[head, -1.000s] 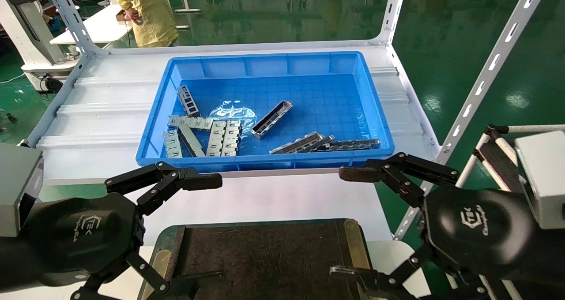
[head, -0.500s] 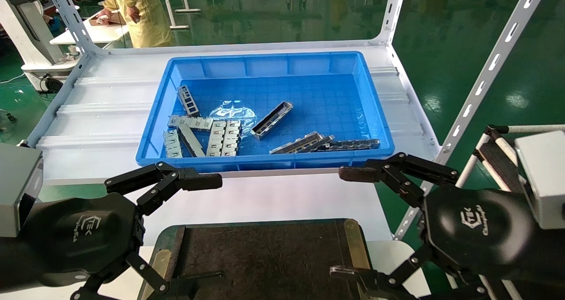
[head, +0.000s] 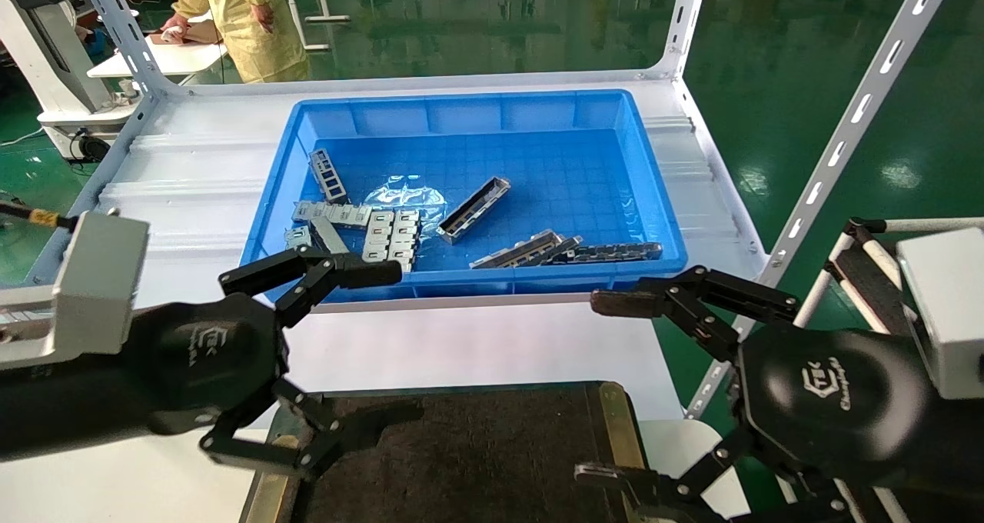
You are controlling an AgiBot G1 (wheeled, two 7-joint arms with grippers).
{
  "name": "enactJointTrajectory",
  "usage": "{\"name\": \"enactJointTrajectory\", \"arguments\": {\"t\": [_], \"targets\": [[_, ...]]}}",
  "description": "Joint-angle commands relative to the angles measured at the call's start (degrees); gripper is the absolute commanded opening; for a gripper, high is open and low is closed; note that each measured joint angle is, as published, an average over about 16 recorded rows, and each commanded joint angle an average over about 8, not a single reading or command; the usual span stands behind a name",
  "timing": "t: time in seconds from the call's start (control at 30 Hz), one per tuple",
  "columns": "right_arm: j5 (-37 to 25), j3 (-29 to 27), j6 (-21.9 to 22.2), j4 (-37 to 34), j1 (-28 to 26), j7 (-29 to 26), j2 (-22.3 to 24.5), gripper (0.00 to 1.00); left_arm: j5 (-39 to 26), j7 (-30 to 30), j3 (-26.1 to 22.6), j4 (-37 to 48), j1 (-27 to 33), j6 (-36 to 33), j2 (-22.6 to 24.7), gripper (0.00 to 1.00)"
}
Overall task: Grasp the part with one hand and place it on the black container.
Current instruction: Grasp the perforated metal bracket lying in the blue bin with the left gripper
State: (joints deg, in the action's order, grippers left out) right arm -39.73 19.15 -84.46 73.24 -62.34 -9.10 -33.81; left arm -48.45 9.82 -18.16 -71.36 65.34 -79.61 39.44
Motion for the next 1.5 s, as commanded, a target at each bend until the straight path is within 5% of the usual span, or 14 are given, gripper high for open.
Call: {"name": "enactJointTrajectory", "arguments": {"t": [0.03, 0.4, 0.73, 1.17, 1.5], "targets": [[0.0, 0.0, 0.0, 0.0, 0.0, 0.0, 0.0, 1.00, -1.6, -0.1, -0.5, 0.2, 0.8, 1.6, 1.0, 1.00], [0.0, 0.0, 0.0, 0.0, 0.0, 0.0, 0.0, 1.00, -12.4, -2.5, -5.3, 12.0, 8.9, 9.5, 11.1, 1.00], [0.0, 0.0, 0.0, 0.0, 0.0, 0.0, 0.0, 1.00, -20.8, -9.4, -9.1, 31.7, 18.8, 17.0, 23.0, 1.00], [0.0, 0.1, 0.0, 0.0, 0.0, 0.0, 0.0, 1.00, -23.4, -20.6, -9.5, 55.3, 26.9, 26.2, 35.0, 1.00], [0.0, 0.1, 0.0, 0.0, 0.0, 0.0, 0.0, 1.00, -22.9, -24.8, -10.3, 62.3, 28.0, 30.9, 38.5, 1.00]]}}
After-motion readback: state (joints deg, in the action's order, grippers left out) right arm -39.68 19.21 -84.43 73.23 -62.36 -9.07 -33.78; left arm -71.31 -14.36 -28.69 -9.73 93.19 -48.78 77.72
